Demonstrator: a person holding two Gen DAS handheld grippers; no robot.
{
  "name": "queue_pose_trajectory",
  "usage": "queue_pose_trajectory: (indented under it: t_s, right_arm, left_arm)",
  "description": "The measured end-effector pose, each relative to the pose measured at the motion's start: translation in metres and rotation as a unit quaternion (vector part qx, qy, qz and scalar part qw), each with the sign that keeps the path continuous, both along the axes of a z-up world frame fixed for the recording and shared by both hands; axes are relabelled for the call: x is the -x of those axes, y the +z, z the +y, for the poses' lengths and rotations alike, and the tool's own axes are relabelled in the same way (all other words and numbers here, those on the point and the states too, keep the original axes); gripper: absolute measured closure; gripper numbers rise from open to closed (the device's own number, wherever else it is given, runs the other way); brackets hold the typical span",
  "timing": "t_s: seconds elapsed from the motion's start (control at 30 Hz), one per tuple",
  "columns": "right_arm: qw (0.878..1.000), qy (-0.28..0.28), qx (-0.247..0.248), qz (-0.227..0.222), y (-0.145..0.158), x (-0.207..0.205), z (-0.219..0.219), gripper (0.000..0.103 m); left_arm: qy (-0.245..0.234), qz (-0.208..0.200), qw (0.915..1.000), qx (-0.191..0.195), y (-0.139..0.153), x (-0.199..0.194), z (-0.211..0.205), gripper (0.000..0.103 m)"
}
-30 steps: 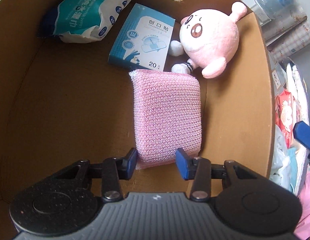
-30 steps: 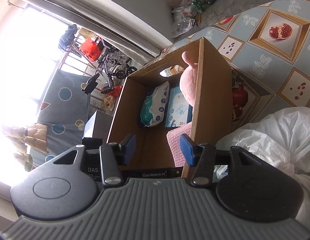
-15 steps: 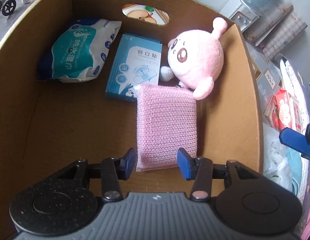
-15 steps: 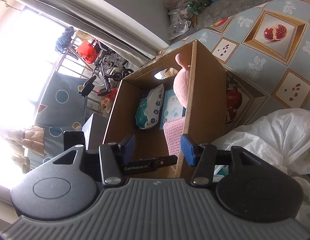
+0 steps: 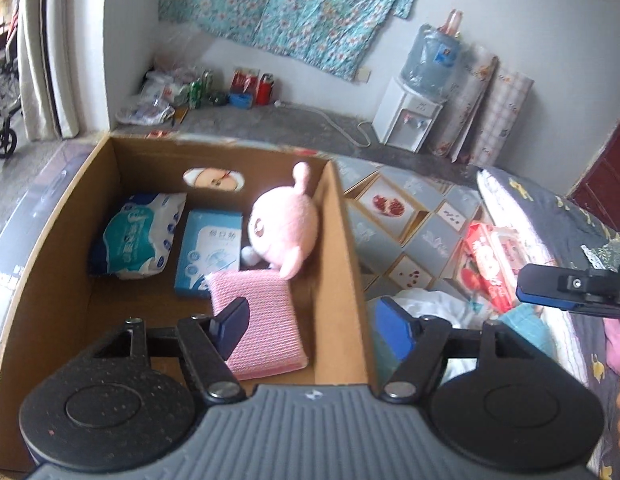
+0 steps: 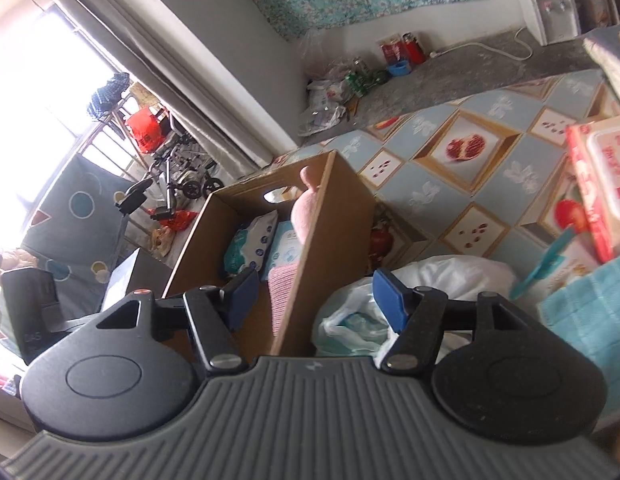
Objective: Organize soft objects
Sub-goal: 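Withdraw the right tool from the box toward the bed, then move the right tool to the light-blue towel on the bed, then grasp the light-blue towel with the left tool and lift it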
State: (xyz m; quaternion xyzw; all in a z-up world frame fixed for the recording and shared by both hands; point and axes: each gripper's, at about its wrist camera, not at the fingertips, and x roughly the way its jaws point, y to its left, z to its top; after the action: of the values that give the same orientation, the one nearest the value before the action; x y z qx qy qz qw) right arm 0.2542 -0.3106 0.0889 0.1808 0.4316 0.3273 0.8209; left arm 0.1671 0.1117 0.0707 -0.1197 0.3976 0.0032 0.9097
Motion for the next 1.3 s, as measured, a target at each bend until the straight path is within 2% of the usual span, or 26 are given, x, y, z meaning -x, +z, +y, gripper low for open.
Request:
queue_pose_trajectory:
  t_s: [0.1,0.2,0.33,0.47,0.6,0.77,1.0,1.13,1.23,1.3]
  right_arm:
    - [0.999,-0.032,0.017,-0.014,0.008,0.010,-0.037,0.034]
    - [0.997,-0.066,0.036,-0.023,0.008,0.017,-0.074,0.033]
    - [0.992,-0.101,0.070,-0.024,-0.005,0.027,-0.114,0.032]
    - [0.990,-0.113,0.087,-0.001,-0.028,0.029,-0.140,0.032]
    - [0.989,-0.118,0.087,0.026,-0.051,0.022,-0.159,0.032]
    - [0.988,-0.119,0.080,0.063,-0.078,0.002,-0.174,0.032]
    - [0.983,-0.130,0.066,0.113,-0.116,-0.032,-0.186,0.032]
    - [0.981,-0.130,0.046,0.134,-0.133,-0.045,-0.191,0.034]
    - [0.982,-0.127,0.033,0.138,-0.139,-0.049,-0.190,0.048]
    - [0.982,-0.129,0.029,0.137,-0.141,-0.049,-0.191,0.066]
  left_arm:
    - [-0.037,-0.045,0.9977,-0.033,0.011,0.011,-0.034,0.025]
    - [-0.079,-0.070,0.9924,-0.064,0.015,0.018,-0.069,0.024]
    - [-0.140,-0.078,0.9844,-0.073,0.009,0.021,-0.115,0.024]
    - [-0.195,-0.073,0.9755,-0.072,-0.008,0.019,-0.159,0.024]
    - [-0.258,-0.079,0.9577,-0.100,-0.034,0.016,-0.202,0.024]
    - [-0.303,-0.060,0.9402,-0.143,-0.062,0.000,-0.245,0.024]
    - [-0.329,-0.014,0.9375,-0.113,-0.082,-0.029,-0.271,0.024]
    - [-0.331,0.009,0.9363,-0.116,-0.094,-0.043,-0.283,0.028]
    - [-0.331,0.033,0.9370,-0.105,-0.104,-0.052,-0.287,0.035]
    - [-0.328,0.043,0.9391,-0.092,-0.108,-0.057,-0.287,0.036]
